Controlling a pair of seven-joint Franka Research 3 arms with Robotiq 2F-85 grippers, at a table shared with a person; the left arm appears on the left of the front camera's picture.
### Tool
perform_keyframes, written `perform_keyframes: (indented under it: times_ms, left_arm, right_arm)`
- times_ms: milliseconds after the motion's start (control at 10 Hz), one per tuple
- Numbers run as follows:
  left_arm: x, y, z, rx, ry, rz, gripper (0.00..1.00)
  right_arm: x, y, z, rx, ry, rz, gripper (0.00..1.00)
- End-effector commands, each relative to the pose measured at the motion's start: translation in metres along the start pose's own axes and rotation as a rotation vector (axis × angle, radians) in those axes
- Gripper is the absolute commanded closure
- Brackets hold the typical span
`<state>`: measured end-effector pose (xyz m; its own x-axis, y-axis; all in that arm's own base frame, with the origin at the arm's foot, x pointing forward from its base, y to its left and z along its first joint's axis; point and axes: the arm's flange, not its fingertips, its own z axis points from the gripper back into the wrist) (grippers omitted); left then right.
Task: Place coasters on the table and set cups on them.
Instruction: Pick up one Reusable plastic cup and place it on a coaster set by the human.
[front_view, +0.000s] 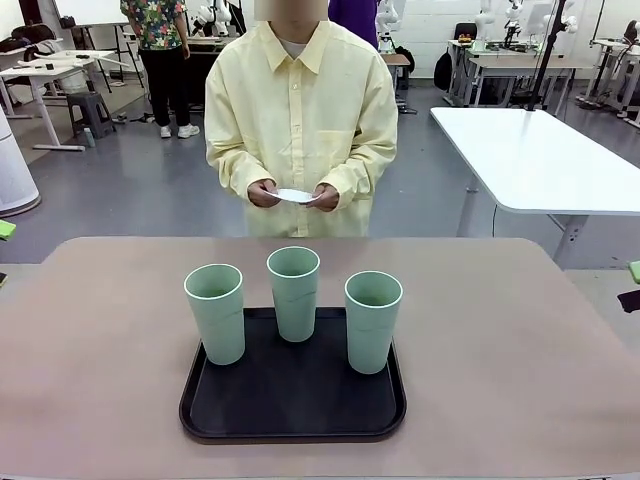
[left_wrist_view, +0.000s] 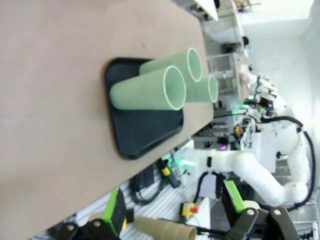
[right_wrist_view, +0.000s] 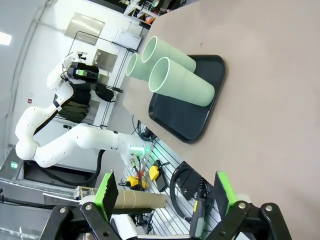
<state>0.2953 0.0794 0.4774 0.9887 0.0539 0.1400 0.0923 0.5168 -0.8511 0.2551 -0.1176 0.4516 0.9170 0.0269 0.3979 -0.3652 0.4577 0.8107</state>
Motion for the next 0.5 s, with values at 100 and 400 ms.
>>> perform_keyframes:
  times_ms: [100, 400]
  left_arm:
    - [-0.0019, 0.0070, 0.0038, -0.007, -0.003, -0.001, 0.00]
    - [-0.0019, 0.0070, 0.0038, -0.007, -0.003, -0.001, 0.00]
  right_arm:
    - [0.0001, -0.0007, 0.0008, -0.003, -0.004, -0.006, 0.00]
    - [0.0001, -0.0007, 0.0008, -0.003, -0.004, -0.006, 0.00]
